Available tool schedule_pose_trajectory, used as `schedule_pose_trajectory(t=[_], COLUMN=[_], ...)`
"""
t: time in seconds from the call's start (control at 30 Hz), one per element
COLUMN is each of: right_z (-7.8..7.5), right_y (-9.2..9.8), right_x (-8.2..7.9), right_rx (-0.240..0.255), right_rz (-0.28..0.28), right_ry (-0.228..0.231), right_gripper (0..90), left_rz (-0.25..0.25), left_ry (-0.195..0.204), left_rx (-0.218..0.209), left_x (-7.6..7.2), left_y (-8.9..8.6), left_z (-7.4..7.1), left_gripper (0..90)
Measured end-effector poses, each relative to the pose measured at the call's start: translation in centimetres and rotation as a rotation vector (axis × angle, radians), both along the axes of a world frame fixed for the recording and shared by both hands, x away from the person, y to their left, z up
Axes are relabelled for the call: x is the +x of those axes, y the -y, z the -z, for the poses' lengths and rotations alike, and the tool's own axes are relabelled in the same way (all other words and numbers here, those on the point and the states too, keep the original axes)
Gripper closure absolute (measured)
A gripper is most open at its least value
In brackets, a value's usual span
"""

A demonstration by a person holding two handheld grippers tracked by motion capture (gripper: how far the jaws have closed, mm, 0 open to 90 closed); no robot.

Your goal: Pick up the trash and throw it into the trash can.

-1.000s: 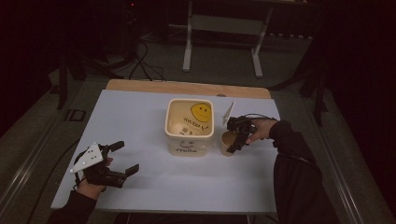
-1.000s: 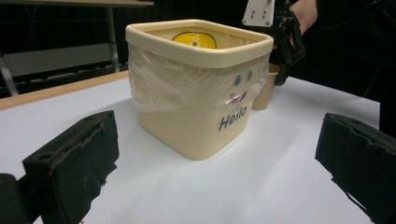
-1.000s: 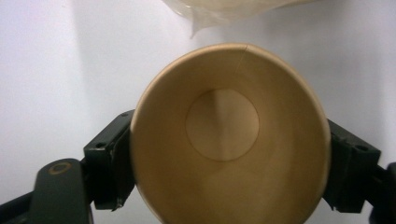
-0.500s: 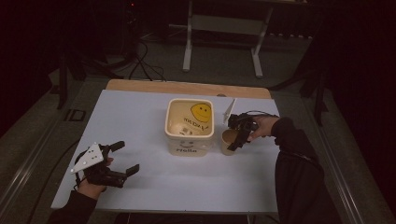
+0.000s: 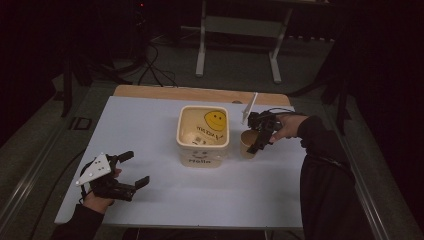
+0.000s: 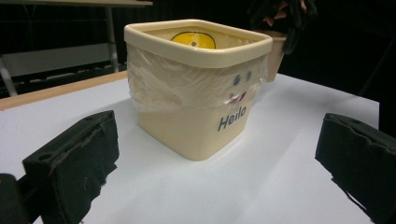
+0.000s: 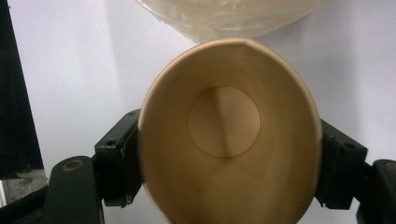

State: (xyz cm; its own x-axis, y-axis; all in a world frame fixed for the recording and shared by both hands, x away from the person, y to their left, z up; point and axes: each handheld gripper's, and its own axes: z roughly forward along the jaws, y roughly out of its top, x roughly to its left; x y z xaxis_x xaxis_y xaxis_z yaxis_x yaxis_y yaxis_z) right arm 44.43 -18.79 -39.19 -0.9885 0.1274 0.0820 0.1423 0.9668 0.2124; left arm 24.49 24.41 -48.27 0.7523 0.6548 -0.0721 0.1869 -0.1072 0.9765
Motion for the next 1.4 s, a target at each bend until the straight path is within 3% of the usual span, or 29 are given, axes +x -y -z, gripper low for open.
schedule_pose_trajectory(t=[1.1, 1.4], right_z=[-8.2, -9.6], right_y=[-1.3, -2.1], right_x=[0.0, 0.3], right_rx=[0.023, 0.031], right_rz=[0.018, 0.009], right_ry=[0.043, 0.049], right_gripper=[26.3, 26.4], left_rz=[0.008, 0.011], left_ry=[0.0, 0.0], left_rx=[0.0, 0.002], left_x=[0.1, 0.1], left_y=[0.1, 0.1], left_z=[0.1, 0.1], left_gripper=[0.6, 0.6])
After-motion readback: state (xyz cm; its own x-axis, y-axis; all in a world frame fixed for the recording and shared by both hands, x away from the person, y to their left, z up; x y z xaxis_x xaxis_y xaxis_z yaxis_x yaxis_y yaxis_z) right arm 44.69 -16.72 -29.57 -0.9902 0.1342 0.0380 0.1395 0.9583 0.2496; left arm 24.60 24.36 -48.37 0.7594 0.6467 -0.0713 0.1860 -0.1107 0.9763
